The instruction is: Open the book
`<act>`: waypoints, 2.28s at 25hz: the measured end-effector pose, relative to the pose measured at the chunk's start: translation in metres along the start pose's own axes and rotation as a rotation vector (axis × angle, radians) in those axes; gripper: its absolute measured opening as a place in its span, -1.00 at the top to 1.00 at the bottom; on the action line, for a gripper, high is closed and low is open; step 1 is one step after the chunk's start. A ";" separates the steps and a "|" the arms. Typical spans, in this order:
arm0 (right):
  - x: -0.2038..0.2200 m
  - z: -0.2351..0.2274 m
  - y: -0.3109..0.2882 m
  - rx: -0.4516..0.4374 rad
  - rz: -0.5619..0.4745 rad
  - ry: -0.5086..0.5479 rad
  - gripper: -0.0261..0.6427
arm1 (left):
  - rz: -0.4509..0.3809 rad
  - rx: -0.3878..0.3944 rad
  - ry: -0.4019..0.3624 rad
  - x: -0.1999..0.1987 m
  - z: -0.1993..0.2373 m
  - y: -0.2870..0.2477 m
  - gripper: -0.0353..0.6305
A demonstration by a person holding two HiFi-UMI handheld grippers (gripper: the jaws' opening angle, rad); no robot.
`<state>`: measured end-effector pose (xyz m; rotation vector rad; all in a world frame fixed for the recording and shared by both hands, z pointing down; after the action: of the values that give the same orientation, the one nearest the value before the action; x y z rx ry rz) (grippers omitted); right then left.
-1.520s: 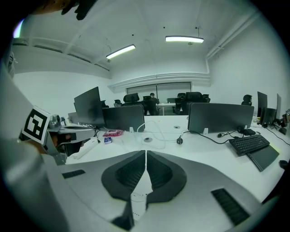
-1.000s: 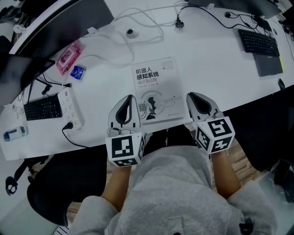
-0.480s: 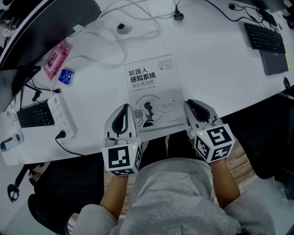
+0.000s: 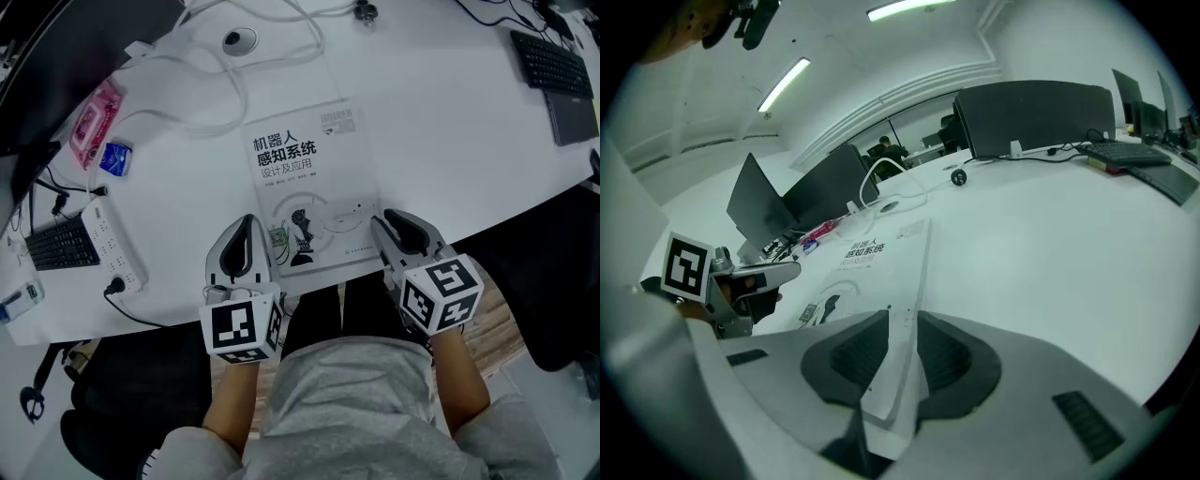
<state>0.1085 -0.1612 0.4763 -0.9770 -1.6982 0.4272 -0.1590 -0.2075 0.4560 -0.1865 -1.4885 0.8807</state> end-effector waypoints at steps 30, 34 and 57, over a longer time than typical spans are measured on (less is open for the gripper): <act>-0.032 0.046 0.027 -0.197 -0.067 -0.094 0.82 | -0.090 -0.075 0.021 -0.034 0.011 0.036 0.87; -0.047 0.067 0.028 -0.253 -0.096 -0.066 0.83 | -0.131 -0.110 0.028 -0.044 0.017 0.056 0.87; -0.049 0.227 -0.079 -0.771 -0.097 -0.080 0.83 | -0.235 -0.352 0.073 -0.048 0.065 0.156 0.87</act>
<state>-0.1262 -0.2047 0.4204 -1.4197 -2.0148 -0.2920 -0.2716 -0.1558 0.3317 -0.2922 -1.5520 0.4161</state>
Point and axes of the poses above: the fingertips, and each gripper's own axes: y backward along the fingers, z to its left, x out of its underside, the point moved 10 cm from there along y, backward along the fingers, and after that the axes turned 2 degrees about y, right-handed, at the moved point
